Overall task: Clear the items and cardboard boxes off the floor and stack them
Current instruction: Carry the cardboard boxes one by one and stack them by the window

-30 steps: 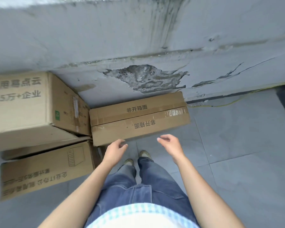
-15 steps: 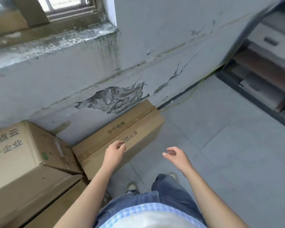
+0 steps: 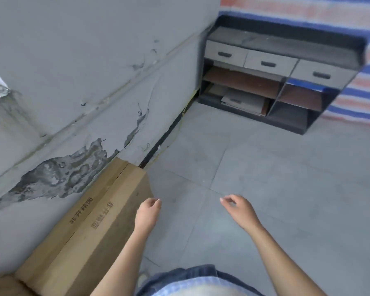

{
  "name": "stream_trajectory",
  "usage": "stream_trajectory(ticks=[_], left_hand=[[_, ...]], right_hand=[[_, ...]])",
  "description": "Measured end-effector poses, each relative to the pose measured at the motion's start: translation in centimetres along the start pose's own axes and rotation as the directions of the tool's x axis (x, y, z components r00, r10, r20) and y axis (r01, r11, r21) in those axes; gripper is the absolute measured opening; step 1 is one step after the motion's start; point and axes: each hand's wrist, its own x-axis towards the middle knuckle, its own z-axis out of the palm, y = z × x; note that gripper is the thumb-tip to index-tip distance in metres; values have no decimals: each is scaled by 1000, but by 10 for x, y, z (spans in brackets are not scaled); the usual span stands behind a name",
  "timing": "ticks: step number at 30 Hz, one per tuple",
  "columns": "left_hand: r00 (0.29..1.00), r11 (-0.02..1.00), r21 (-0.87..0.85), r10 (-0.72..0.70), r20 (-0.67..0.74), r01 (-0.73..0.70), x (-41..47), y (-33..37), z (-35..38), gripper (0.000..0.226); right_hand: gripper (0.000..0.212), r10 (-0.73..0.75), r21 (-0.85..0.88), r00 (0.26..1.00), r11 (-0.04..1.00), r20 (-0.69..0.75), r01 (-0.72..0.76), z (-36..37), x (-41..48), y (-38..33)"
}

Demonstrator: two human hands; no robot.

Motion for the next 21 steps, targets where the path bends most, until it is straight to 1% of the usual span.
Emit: stream_trajectory(ticks=[1,2,4,6,7,10,11,14,17,21], left_hand=[[992,996,56,69,109,-76,-9,17,34,27],[965,981,102,142,222,-167,-21,35,68,26],[866,925,165,242,438,-342,-48,68,128,25],[762,861,204,274,587,-466,-73,90,169,25],[730,839,212,278,624,-501,-82,99,184,24],[682,794,235,282,675,-560,-90,125,224,15],[657,771,242,282,699,-589,-92,133,238,14],[567,711,231,278,775,-664,-102,161,278,15],[476,716,144,288,831,-683,-110,191,319,18],[354,714,36,302,885,-699,-110,239,378,18]], right_hand=[[21,49,33,997,998,-63,-47,-21,-6,21],[18,100,65,988,994,-120,-92,-40,-12,42],[16,207,137,954,974,-216,-181,-75,-24,82],[21,340,237,893,931,-294,-277,-102,-45,118],[24,389,294,859,908,-332,-298,-113,-56,135],[29,511,416,756,842,-409,-344,-136,-82,175],[30,545,441,731,821,-411,-364,-141,-89,185],[34,621,495,688,762,-375,-418,-147,-102,210],[36,690,545,612,706,-386,-452,-161,-110,228],[32,761,627,445,645,-472,-437,-199,-98,249]])
